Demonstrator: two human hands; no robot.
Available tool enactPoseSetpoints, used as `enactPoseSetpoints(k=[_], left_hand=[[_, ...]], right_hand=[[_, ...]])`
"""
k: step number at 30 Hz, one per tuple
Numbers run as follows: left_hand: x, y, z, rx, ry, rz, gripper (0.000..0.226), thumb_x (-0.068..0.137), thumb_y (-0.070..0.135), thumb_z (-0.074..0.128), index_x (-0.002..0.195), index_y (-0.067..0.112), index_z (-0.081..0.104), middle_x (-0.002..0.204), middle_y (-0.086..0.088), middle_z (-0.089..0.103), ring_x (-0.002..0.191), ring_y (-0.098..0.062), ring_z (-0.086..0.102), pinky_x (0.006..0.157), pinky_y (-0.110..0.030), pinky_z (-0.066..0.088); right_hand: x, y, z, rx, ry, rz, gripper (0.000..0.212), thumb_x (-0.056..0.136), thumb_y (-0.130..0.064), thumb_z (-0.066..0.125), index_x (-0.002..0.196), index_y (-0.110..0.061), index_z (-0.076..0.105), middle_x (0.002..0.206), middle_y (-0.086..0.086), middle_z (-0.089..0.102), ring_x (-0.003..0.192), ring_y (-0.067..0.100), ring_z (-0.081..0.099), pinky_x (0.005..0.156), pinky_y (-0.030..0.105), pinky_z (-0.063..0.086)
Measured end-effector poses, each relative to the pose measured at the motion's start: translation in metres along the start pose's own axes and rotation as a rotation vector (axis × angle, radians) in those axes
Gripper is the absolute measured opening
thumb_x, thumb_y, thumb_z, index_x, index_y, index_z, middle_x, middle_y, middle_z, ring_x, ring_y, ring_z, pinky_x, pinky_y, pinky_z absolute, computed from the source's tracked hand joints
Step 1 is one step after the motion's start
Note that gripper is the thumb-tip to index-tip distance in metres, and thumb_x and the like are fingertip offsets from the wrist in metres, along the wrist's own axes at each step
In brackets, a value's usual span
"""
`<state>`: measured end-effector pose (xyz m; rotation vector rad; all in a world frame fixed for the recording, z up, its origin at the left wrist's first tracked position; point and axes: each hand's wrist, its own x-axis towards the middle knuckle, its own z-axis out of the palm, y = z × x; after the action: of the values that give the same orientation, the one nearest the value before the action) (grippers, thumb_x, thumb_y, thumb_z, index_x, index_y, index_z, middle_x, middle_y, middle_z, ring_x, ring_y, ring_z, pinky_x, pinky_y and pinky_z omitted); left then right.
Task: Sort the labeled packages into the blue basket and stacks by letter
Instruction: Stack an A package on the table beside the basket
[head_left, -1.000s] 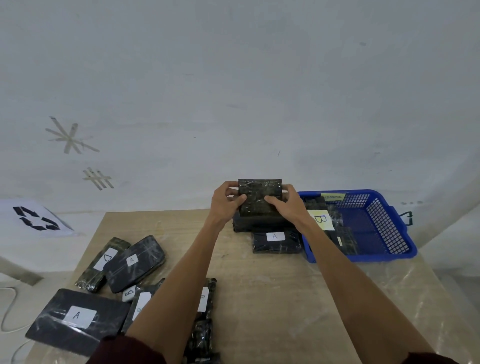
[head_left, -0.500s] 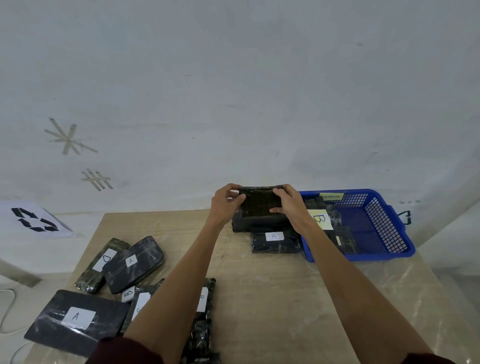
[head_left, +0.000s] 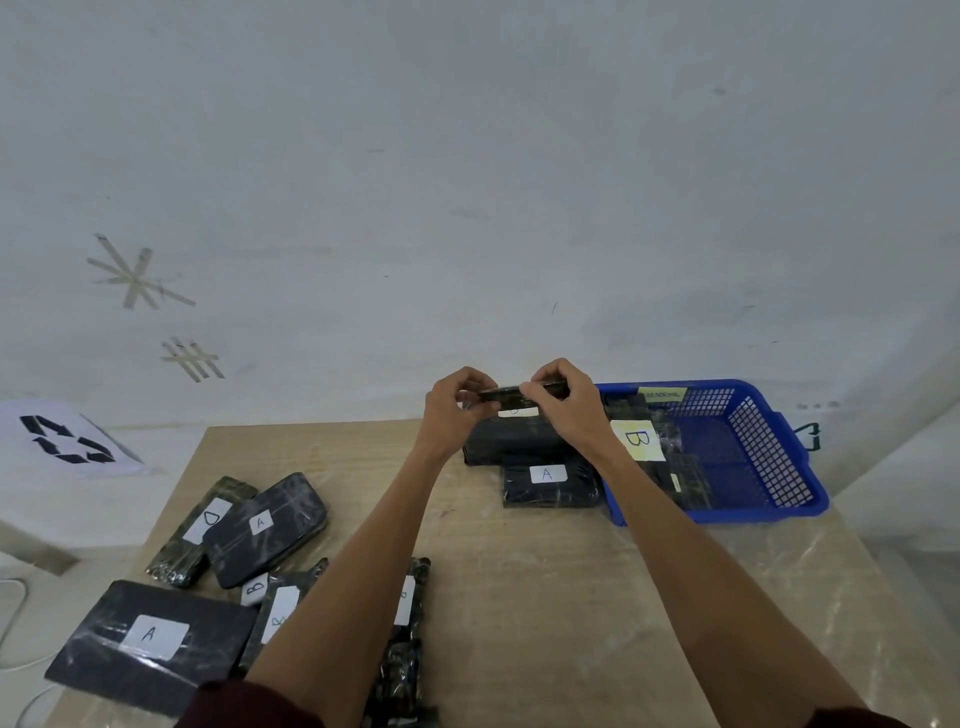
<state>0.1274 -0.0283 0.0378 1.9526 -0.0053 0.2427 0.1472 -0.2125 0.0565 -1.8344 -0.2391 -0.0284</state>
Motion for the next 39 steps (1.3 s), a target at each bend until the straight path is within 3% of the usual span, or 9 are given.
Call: enactPoseSetpoints(k=[6, 9, 13, 19, 24, 30, 33, 35, 39], left_hand=[[-0.003, 0.001, 0.003, -0.048, 0.017, 0.030, 0.018, 0.086, -0.002, 0.073, 0.098, 0.009, 0.065, 0.095, -0.002, 0.071, 0.088, -0.014, 0.068, 0.081, -0.019, 0.055], [-0.002, 0.004, 0.005, -0.076, 0.012, 0.025, 0.017, 0.088, -0.006, 0.069, 0.099, 0.004, 0.064, 0.092, -0.003, 0.069, 0.081, -0.005, 0.066, 0.076, -0.016, 0.054], [-0.001, 0.007, 0.005, -0.078, 0.018, 0.026, 0.018, 0.088, -0.006, 0.068, 0.098, 0.008, 0.064, 0.089, 0.000, 0.069, 0.081, -0.008, 0.066, 0.078, -0.017, 0.053], [-0.001, 0.010, 0.005, -0.091, 0.009, 0.037, 0.019, 0.086, -0.007, 0.069, 0.096, 0.009, 0.064, 0.089, -0.003, 0.069, 0.081, -0.008, 0.065, 0.075, -0.014, 0.051], [-0.003, 0.008, 0.005, -0.079, 0.018, 0.033, 0.018, 0.087, -0.007, 0.068, 0.098, 0.005, 0.064, 0.090, -0.002, 0.069, 0.075, 0.001, 0.065, 0.075, -0.013, 0.052], [-0.001, 0.009, 0.004, -0.072, 0.009, 0.037, 0.018, 0.087, -0.007, 0.069, 0.097, 0.007, 0.064, 0.089, -0.004, 0.069, 0.076, -0.002, 0.064, 0.074, -0.013, 0.051], [-0.002, 0.007, 0.005, -0.052, 0.014, 0.044, 0.018, 0.087, -0.007, 0.068, 0.098, 0.007, 0.064, 0.091, -0.001, 0.068, 0.080, 0.000, 0.064, 0.074, -0.010, 0.050], [-0.003, 0.006, 0.003, -0.040, 0.024, 0.045, 0.020, 0.088, -0.005, 0.069, 0.097, 0.011, 0.065, 0.091, 0.003, 0.069, 0.086, -0.005, 0.064, 0.075, -0.009, 0.049], [-0.002, 0.004, 0.001, 0.012, 0.018, 0.057, 0.023, 0.088, 0.000, 0.070, 0.096, 0.021, 0.067, 0.091, 0.008, 0.070, 0.089, -0.004, 0.063, 0.077, -0.009, 0.048]], right_hand=[[-0.001, 0.005, -0.001, 0.087, 0.007, 0.086, 0.019, 0.094, -0.027, 0.069, 0.108, -0.016, 0.062, 0.104, 0.003, 0.064, 0.088, 0.009, 0.059, 0.076, 0.020, 0.046], [0.000, 0.004, 0.000, 0.152, 0.011, 0.272, 0.034, 0.095, -0.039, 0.066, 0.122, -0.023, 0.054, 0.120, 0.002, 0.056, 0.107, 0.014, 0.056, 0.084, 0.025, 0.045], [-0.001, -0.001, -0.007, 0.184, -0.120, 0.495, 0.041, 0.097, -0.047, 0.058, 0.128, -0.021, 0.048, 0.126, -0.002, 0.047, 0.117, 0.020, 0.047, 0.099, 0.042, 0.047], [-0.002, 0.011, -0.008, 0.141, -0.148, 0.369, 0.029, 0.100, -0.043, 0.054, 0.115, -0.018, 0.053, 0.130, 0.006, 0.050, 0.123, 0.024, 0.051, 0.109, 0.043, 0.044], [-0.001, 0.009, -0.010, 0.061, -0.135, 0.304, 0.049, 0.081, -0.061, 0.059, 0.106, -0.020, 0.054, 0.115, 0.010, 0.060, 0.114, 0.027, 0.058, 0.108, 0.045, 0.045], [0.003, 0.012, -0.009, 0.072, -0.089, 0.303, 0.036, 0.095, -0.045, 0.061, 0.109, -0.013, 0.056, 0.107, 0.005, 0.063, 0.106, 0.021, 0.060, 0.101, 0.038, 0.047], [0.002, 0.010, -0.010, 0.002, -0.090, 0.270, 0.032, 0.097, -0.043, 0.060, 0.107, -0.013, 0.058, 0.094, 0.001, 0.060, 0.087, 0.015, 0.056, 0.079, 0.026, 0.045], [0.002, 0.010, -0.012, -0.082, -0.075, 0.211, 0.030, 0.097, -0.040, 0.062, 0.107, -0.012, 0.064, 0.098, 0.001, 0.061, 0.086, 0.012, 0.056, 0.072, 0.019, 0.040], [-0.002, 0.018, -0.018, -0.233, -0.123, 0.040, 0.020, 0.096, -0.027, 0.067, 0.111, -0.014, 0.068, 0.114, 0.005, 0.057, 0.102, 0.011, 0.056, 0.085, 0.013, 0.044]])
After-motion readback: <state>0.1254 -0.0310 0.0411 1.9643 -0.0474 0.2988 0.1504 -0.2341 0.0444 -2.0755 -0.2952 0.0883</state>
